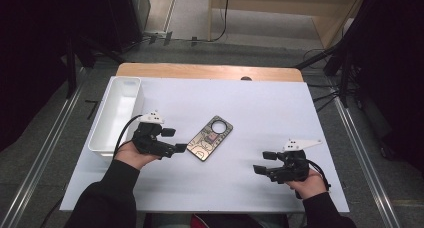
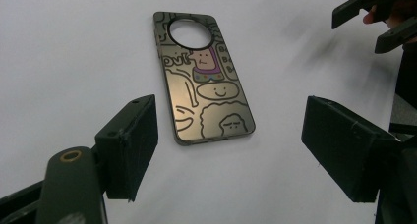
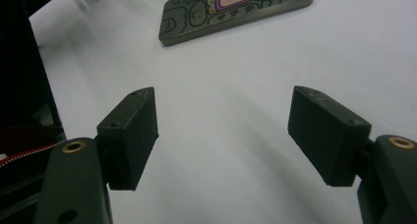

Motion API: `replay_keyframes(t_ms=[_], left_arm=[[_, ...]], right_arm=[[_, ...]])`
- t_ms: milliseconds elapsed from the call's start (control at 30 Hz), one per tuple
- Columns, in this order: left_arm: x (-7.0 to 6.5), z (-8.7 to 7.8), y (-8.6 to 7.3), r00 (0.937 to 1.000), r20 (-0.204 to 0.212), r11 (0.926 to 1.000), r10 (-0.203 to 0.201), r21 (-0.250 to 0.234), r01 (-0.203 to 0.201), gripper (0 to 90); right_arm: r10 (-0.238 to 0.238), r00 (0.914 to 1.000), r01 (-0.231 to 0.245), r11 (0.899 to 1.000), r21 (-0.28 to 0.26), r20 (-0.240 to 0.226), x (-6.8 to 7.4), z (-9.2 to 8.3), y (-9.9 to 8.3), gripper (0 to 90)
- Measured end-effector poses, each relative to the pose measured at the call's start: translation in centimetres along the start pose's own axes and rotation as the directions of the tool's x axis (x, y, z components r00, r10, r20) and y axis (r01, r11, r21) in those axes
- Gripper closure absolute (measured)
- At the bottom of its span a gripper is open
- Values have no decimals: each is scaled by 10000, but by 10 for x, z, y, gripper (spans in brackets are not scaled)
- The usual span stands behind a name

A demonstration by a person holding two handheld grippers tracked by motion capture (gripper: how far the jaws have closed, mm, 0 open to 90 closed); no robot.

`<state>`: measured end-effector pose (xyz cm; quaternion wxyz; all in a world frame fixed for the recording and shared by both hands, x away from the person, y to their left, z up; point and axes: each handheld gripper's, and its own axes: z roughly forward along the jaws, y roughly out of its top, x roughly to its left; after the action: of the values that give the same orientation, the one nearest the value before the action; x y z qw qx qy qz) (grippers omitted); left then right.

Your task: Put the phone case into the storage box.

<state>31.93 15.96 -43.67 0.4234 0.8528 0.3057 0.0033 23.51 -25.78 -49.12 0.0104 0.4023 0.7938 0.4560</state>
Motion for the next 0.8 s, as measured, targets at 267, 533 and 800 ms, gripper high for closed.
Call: replay_keyframes(t_ms=[267, 533, 800], left_arm=[[1, 6, 7, 10000, -36, 10000, -20, -34, 20, 214], [2, 14, 14, 9997, 132, 9992, 209, -348, -205, 130], [2, 24, 22, 9990, -167, 9989, 413, -210, -417, 0]], right_arm=[[30, 10000, -30, 10000, 21, 8, 0, 0, 0, 260], [6, 10000, -6, 10000, 31, 8, 0, 0, 0, 260], [9, 10000, -9, 10000, 4, 6, 0, 0, 0, 260]])
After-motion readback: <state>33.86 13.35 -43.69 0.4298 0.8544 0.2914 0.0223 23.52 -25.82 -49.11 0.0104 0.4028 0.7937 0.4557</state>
